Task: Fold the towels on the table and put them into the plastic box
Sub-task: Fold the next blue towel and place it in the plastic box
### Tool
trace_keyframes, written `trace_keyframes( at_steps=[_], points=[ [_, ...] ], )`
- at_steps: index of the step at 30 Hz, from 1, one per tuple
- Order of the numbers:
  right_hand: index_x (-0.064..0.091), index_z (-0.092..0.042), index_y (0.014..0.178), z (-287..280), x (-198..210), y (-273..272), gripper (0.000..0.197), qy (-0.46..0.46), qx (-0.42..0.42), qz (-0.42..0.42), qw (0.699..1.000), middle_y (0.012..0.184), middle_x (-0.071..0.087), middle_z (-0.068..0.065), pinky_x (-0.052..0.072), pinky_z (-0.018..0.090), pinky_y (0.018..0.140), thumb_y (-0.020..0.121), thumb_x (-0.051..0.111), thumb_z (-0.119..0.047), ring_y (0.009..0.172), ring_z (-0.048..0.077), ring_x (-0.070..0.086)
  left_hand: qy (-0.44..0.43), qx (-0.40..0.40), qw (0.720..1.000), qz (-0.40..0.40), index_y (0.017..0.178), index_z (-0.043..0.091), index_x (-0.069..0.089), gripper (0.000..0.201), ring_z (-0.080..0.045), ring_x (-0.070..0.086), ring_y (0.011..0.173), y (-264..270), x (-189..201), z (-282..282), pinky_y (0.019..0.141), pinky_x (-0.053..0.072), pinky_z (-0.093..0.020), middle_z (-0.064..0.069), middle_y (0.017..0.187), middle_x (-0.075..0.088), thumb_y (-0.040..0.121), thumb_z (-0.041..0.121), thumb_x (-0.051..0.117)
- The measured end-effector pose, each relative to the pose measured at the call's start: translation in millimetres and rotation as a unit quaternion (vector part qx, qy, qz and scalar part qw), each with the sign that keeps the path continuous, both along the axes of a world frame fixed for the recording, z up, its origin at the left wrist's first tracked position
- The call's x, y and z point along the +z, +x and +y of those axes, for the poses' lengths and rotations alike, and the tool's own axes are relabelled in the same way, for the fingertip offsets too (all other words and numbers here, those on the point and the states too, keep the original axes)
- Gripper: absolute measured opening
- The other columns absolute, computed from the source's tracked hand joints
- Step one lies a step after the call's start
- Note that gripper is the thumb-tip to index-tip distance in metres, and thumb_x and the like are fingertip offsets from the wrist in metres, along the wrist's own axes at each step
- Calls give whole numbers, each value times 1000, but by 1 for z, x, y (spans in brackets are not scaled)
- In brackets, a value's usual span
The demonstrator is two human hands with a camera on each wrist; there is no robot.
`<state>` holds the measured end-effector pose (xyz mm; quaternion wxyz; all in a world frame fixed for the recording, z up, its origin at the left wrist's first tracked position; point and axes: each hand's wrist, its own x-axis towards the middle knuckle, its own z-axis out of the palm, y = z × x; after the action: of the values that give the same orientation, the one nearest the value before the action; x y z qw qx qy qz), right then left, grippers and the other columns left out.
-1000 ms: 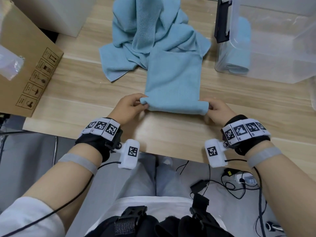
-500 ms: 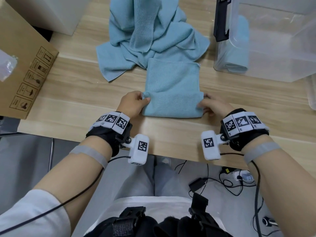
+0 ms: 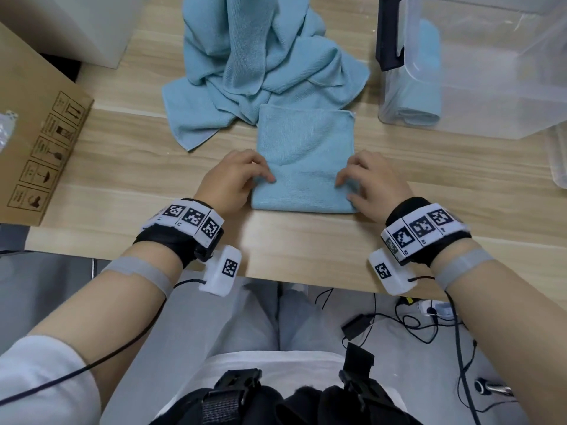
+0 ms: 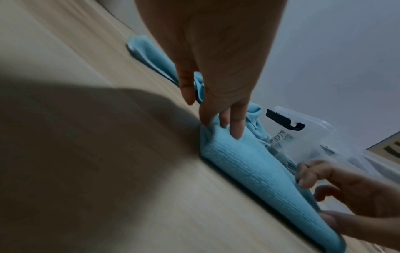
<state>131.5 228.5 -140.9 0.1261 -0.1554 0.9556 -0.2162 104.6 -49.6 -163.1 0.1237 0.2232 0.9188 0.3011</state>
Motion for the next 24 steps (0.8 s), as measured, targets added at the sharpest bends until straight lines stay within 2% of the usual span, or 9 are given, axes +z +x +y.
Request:
trace_keyframes(
  at_steps=[3, 4, 6, 11, 14, 17, 20, 22, 24],
  points=[
    [56, -28, 116, 9, -1, 3, 67, 17, 17, -73, 997, 136, 43, -1, 26, 50, 106, 57, 59, -59, 129, 29, 33, -15, -43, 999, -11, 110, 20, 65, 67, -31, 47, 111, -4, -3, -7, 94, 30, -28, -3, 118, 57, 59, -12, 36],
    [49, -32, 124, 12, -2, 3, 79, 43, 12, -92, 995, 143, 35, -6, 19, 49, 108, 52, 65, -62, 135, 26, 23, -15, -39, 999, -16, 113, 20, 64, 69, -32, 46, 113, -6, -4, -8, 94, 26, -24, -4, 118, 56, 59, -14, 36],
    [39, -35, 133, 14, -7, 3, 89, 75, 14, -106, 991, 149, 26, -10, 14, 48, 110, 54, 78, -48, 141, 23, 12, -12, -27, 999, -32, 117, 19, 62, 68, -31, 45, 114, -8, -7, -6, 94, 23, -20, -6, 119, 54, 63, -19, 43],
    [53, -21, 124, 14, -16, -1, 63, -49, -33, -68, 996, 141, 45, 3, 28, 47, 110, 65, 68, -5, 134, 23, 37, 22, 9, 998, -50, 112, 18, 64, 50, -30, 46, 111, -8, -11, 1, 94, 28, -23, -7, 114, 53, 72, -11, 58],
    [61, -10, 105, 11, -15, -2, 41, -158, -111, -88, 977, 132, 52, 6, 30, 26, 108, 69, 61, 9, 125, 20, 45, 73, 32, 993, -87, 110, 12, 65, 35, -23, 46, 106, -8, -5, 3, 92, 31, -18, -7, 106, 52, 74, 13, 61],
    [57, -17, 100, 9, -10, 0, 33, -261, -206, -154, 931, 109, 60, -2, 37, 24, 99, 78, 59, 7, 103, 9, 56, 137, 88, 976, -146, 109, 4, 62, 30, -12, 48, 96, -3, 1, 6, 87, 32, -8, -2, 102, 51, 80, 6, 62],
    [53, -18, 107, 6, -3, 6, 30, -317, -257, -180, 895, 91, 58, -10, 43, 11, 80, 85, 55, 3, 75, -13, 57, 183, 165, 941, -232, 98, 11, 60, 12, -9, 47, 74, 7, 3, 9, 69, 38, -19, 2, 85, 51, 89, 7, 55],
    [53, -14, 115, 2, 0, 9, 30, -345, -288, -192, 873, 93, 59, -8, 45, 6, 75, 88, 51, 1, 73, -13, 58, 196, 204, 920, -271, 82, 17, 57, 12, -16, 45, 61, 11, 3, 10, 59, 37, -26, -2, 72, 50, 92, 16, 53],
    [56, -12, 117, -1, 0, 10, 28, -292, -307, -184, 887, 96, 61, -4, 47, 15, 79, 90, 51, -8, 79, -2, 59, 179, 232, 916, -275, 67, 16, 51, 26, -19, 46, 54, 12, 1, 10, 54, 39, -25, -4, 63, 48, 92, 23, 53]
  ],
)
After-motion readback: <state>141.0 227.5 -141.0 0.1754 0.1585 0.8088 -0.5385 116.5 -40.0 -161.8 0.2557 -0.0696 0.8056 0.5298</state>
